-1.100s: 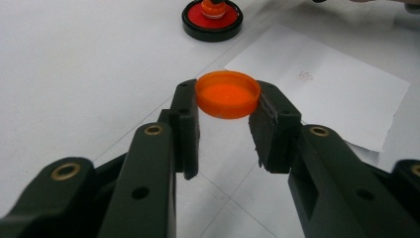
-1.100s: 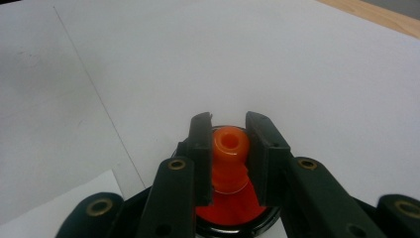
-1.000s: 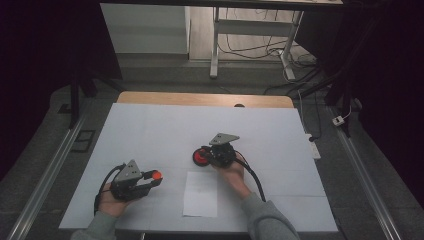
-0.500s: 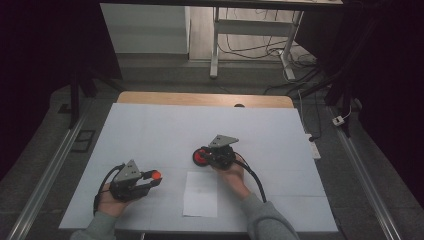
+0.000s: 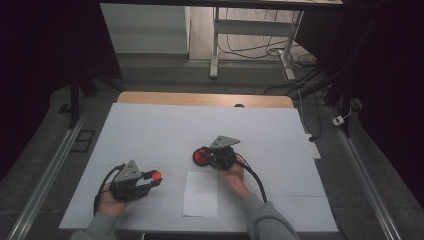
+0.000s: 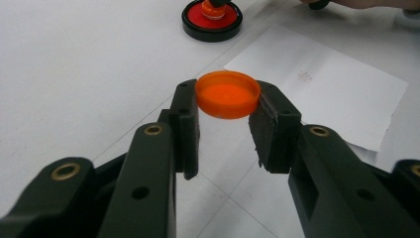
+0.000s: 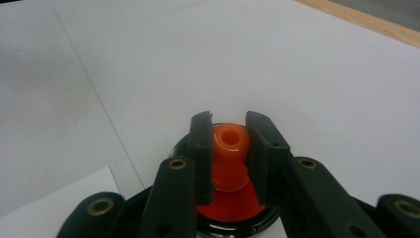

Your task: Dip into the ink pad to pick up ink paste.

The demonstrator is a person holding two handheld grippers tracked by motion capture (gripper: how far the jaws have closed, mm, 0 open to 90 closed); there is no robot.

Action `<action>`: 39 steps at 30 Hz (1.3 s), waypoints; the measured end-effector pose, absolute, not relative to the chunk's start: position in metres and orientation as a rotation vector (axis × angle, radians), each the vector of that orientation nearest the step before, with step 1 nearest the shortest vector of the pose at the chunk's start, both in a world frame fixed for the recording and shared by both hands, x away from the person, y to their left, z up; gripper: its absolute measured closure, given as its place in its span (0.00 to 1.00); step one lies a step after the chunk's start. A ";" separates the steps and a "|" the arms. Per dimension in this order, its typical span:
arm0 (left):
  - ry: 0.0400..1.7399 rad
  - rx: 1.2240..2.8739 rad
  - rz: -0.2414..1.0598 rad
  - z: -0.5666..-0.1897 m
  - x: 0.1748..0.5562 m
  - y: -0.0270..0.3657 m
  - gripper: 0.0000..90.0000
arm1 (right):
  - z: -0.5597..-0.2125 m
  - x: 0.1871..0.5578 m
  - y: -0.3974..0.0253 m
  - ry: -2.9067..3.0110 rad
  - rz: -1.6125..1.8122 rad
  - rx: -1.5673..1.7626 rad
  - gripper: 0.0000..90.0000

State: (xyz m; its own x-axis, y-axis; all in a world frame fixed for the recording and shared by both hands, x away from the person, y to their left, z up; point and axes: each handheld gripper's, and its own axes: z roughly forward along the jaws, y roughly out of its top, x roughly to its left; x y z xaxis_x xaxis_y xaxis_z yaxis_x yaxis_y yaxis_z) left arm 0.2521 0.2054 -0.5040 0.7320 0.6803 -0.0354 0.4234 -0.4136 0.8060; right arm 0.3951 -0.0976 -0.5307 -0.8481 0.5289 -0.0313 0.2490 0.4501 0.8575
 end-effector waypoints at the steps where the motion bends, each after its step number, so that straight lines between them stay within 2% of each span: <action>1: 0.835 2.065 0.375 -0.504 0.252 0.206 0.73 | -0.531 0.395 -0.098 2.408 1.354 0.669 0.82; 18: 0.840 2.059 0.377 -0.503 0.252 0.206 0.73 | -0.530 0.394 -0.098 2.400 1.361 0.686 0.81; 21: 0.839 2.058 0.378 -0.503 0.253 0.207 0.73 | -0.513 0.397 -0.111 2.291 1.560 0.750 0.81; 26: 0.840 2.059 0.377 -0.503 0.253 0.207 0.73 | -0.494 0.394 -0.120 2.241 1.642 0.754 0.81; 39: 0.839 2.056 0.380 -0.502 0.253 0.207 0.73 | -0.489 0.393 -0.117 2.294 1.616 0.724 0.81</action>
State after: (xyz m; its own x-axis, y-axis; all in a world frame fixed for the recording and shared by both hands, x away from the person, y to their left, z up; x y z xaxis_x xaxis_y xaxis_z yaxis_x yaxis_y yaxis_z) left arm 0.2525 0.2070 -0.5023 0.7276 0.6849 -0.0383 0.4234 -0.4045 0.8106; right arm 0.3932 -0.1172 -0.4886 -0.8473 0.5245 0.0836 0.2554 0.2643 0.9300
